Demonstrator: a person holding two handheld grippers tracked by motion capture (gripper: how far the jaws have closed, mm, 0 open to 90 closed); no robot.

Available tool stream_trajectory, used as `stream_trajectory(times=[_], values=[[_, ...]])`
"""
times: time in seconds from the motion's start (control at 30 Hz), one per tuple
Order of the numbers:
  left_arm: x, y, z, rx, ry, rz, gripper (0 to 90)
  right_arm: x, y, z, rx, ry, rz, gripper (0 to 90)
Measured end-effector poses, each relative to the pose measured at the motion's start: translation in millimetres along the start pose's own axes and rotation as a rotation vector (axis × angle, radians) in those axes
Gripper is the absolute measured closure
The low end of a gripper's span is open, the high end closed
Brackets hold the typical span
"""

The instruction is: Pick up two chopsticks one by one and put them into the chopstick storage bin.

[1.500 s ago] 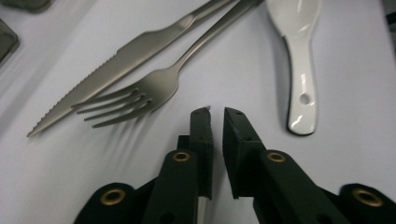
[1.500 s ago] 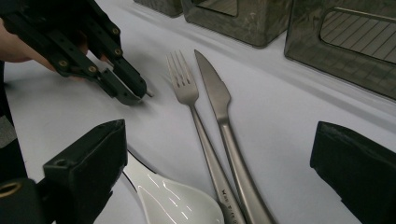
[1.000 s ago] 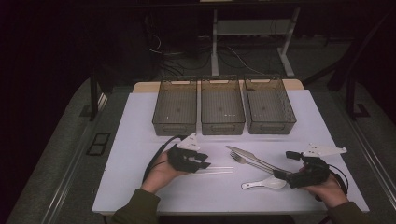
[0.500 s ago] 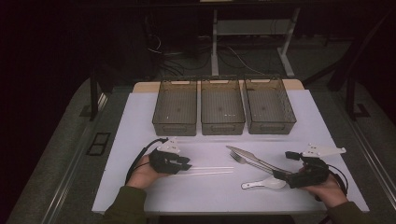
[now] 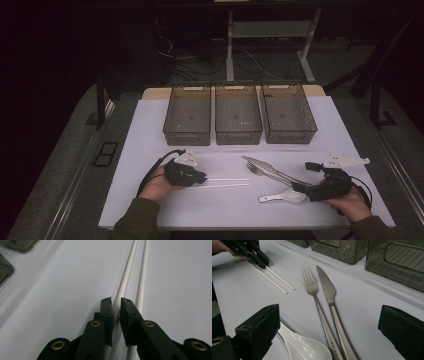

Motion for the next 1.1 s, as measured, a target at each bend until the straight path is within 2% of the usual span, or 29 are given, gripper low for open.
stream_trajectory(times=[0.13, 0.17, 0.3, 0.7, 0.8, 0.97, 1.1], values=[[-1.6, -0.3, -0.4, 0.004, -0.003, -0.016, 80.2, 0.3, 0.0, -0.1, 0.001, -0.001, 0.0, 3.9], [-1.2, -0.4, 0.0, 0.011, -0.004, -0.036, 80.5, 0.4, -0.1, 0.0, 0.001, -0.002, 0.0, 3.9], [-2.9, -2.2, -0.5, 0.023, -0.006, -0.075, 81.7, 0.6, -0.1, 0.2, 0.0, -0.003, 0.001, 3.9], [-2.0, -2.6, -0.4, 0.01, 0.013, -0.13, 83.8, 0.5, -0.2, 0.1, 0.0, -0.005, 0.001, 3.9], [-1.7, -2.8, -0.3, 0.016, 0.011, -0.131, 84.0, 0.5, -0.3, 0.3, -0.001, -0.005, 0.0, 3.9], [-0.2, -2.2, 2.1, 0.019, 0.002, -0.105, 84.1, 0.3, -0.4, 0.7, -0.001, -0.005, 0.001, 3.9], [1.0, -4.2, 5.9, 0.0, -0.009, -0.097, 84.1, 0.3, -0.5, 0.7, -0.001, -0.005, 0.0, 3.9]])
Point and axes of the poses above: each handheld gripper's, and its own axes: z roughly backward along the jaws, y roughly out of its underside, x roughly to its left, the point moved 4 cm from there along -z, roughly forward along the jaws, and after that the axes turned 8 degrees about -z, right-handed, at the moved point
